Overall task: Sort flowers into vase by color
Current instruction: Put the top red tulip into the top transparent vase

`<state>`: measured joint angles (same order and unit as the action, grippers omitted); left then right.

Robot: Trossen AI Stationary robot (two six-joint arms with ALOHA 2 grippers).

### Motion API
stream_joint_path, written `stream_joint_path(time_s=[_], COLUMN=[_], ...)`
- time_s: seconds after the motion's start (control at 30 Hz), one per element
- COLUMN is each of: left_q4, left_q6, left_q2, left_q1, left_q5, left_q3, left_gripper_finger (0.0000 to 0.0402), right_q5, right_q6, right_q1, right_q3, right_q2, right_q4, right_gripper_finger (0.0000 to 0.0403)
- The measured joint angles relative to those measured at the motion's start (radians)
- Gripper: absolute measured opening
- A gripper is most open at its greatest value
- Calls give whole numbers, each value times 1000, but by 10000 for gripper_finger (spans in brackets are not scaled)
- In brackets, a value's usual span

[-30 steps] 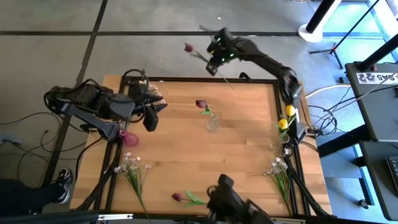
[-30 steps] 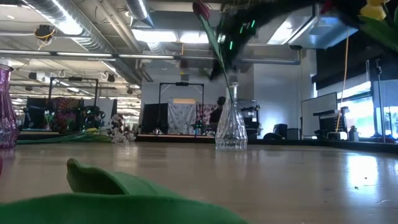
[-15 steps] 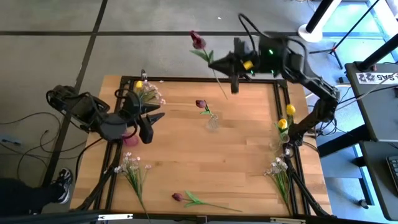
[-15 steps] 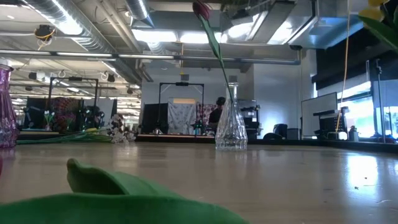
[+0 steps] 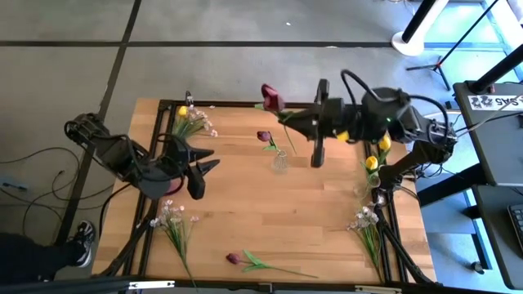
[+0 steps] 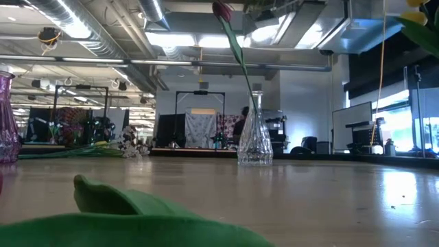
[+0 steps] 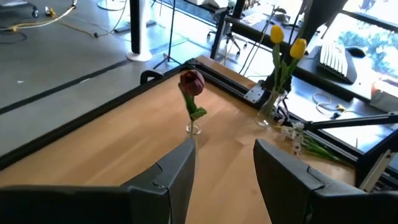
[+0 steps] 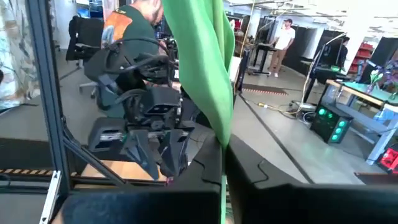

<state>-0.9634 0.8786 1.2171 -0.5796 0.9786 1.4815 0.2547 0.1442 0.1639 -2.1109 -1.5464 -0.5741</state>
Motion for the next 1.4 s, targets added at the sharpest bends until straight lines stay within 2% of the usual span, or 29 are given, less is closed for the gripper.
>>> stream_joint_path(time_s=[0.1,0.2,0.37,0.57,0.73,0.83,0.93,1.03,1.2,1.4], left_q4=[1,2,38,93,100,102,102,100,99,97], left_q6=[10,13,13,9,9,-7,-32,-56,-76,-76], left_q2=[0,0,0,9,21,33,41,43,42,42], left_q1=[-30,-53,-61,-25,60,121,174,214,233,233], left_q5=[40,82,109,104,83,68,42,15,-2,-2], left_q3=[-1,-1,-1,-1,0,-1,-1,-1,-1,-1], left_gripper_finger=[159,159,159,159,159,159,159,159,159,159], right_q5=[45,49,59,107,68,-2,-12,6,30,41], right_q6=[0,-6,-38,-45,-40,-40,-62,-13,-1,0], right_q1=[52,99,119,68,-22,-89,-129,-153,-196,-239], right_q3=[41,163,513,978,1218,1266,1276,1276,1275,1275], right_q2=[15,59,201,424,479,446,401,384,351,250], right_q4=[64,184,442,950,1149,1165,1159,1186,1183,1222], right_gripper_finger=[1,1,1,1,2,13,20,8,10,7])
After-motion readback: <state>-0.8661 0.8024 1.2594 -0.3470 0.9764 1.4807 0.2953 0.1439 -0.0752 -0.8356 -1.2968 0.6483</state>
